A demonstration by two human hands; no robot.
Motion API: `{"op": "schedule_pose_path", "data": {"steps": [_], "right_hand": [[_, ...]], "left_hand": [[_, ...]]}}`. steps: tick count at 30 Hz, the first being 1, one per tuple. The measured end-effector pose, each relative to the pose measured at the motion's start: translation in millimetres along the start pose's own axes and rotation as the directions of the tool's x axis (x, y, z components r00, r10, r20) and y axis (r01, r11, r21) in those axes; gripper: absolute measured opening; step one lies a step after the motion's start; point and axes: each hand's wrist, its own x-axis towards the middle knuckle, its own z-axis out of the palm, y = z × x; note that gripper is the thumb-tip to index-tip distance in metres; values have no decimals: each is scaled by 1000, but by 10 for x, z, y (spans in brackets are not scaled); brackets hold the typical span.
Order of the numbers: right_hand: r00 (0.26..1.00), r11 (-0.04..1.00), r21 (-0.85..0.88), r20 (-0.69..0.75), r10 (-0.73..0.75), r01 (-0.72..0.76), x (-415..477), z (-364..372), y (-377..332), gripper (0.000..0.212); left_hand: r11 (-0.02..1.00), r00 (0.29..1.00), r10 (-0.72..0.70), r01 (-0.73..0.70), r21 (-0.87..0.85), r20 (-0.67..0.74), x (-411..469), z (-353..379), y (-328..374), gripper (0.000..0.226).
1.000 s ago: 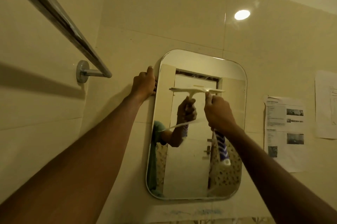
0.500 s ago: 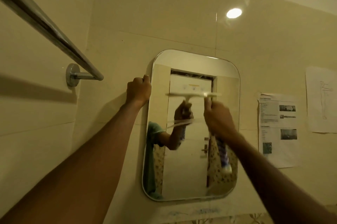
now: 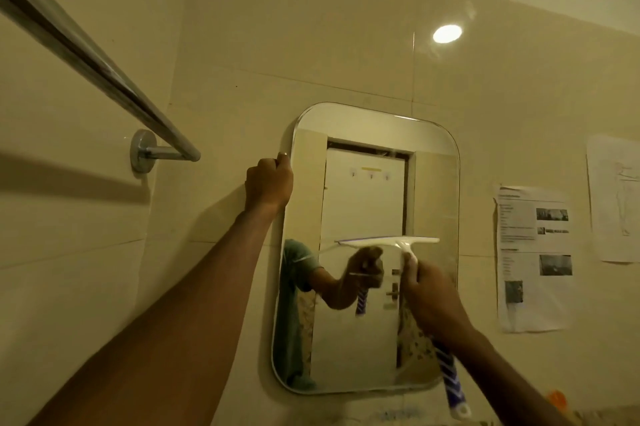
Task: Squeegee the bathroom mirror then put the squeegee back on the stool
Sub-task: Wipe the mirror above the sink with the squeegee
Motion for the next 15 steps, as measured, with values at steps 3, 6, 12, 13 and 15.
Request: {"op": "schedule_pose_path", "data": {"steps": [3, 6, 12, 13, 15], "right_hand": [[1000, 999, 45, 27, 5, -7, 297, -294, -82, 47], [994, 997, 78, -110, -21, 29, 877, -651, -272, 47], [992, 996, 84, -123, 27, -17, 792, -454, 139, 48], [992, 996, 81, -126, 31, -21, 611, -327, 284, 47], [992, 995, 90, -113, 63, -53, 218, -116, 498, 46]], "left_hand": [[1000, 1000, 2, -2, -8, -21, -21, 28, -48, 48], [1000, 1000, 1, -1, 4, -29, -36, 45, -64, 48], [999, 999, 11, -9, 37, -51, -79, 89, -157, 46], [999, 998, 10, -8, 35, -54, -94, 96, -177, 45], [999, 998, 14, -12, 33, -57, -123, 103, -204, 43]]}}
